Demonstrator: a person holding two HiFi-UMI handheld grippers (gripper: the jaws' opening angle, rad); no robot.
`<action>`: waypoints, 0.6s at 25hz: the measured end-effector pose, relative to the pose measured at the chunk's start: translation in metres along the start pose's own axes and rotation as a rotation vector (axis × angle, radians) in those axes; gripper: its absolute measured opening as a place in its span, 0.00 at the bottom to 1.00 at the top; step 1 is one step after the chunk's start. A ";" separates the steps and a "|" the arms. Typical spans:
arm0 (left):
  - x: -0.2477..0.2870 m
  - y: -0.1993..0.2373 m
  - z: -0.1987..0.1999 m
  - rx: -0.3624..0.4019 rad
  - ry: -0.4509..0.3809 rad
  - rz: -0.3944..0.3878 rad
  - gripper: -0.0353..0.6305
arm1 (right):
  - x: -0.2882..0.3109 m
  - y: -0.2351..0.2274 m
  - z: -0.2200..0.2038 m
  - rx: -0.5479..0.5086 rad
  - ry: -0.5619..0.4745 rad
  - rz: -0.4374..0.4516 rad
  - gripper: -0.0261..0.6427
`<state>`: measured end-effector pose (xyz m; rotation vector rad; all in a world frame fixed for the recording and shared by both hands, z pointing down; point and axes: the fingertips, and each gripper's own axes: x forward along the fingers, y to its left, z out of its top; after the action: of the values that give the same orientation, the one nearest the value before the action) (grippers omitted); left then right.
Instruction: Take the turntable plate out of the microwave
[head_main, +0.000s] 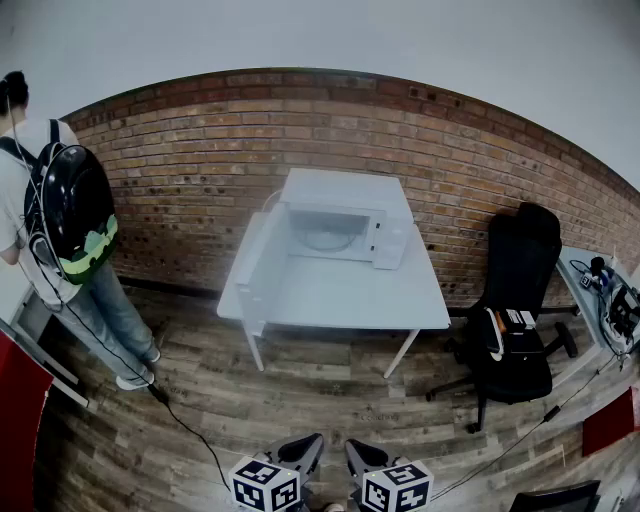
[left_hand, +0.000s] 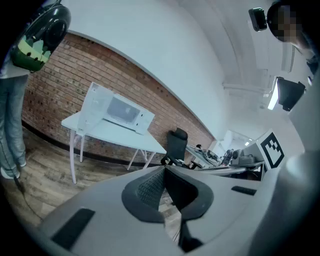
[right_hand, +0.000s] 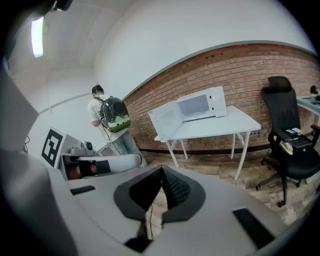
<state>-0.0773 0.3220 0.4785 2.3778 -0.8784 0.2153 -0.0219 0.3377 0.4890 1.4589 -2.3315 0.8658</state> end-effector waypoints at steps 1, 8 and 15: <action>0.000 0.000 0.001 -0.001 -0.002 0.000 0.07 | 0.000 -0.001 0.000 0.002 0.001 0.000 0.07; 0.001 0.000 0.000 0.000 0.001 -0.001 0.07 | 0.000 -0.001 -0.001 0.005 0.002 0.001 0.07; 0.002 -0.002 0.000 0.000 -0.001 0.006 0.07 | -0.002 -0.007 0.001 0.019 -0.012 -0.010 0.07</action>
<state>-0.0748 0.3219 0.4784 2.3753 -0.8864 0.2165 -0.0145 0.3362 0.4895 1.4868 -2.3287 0.8808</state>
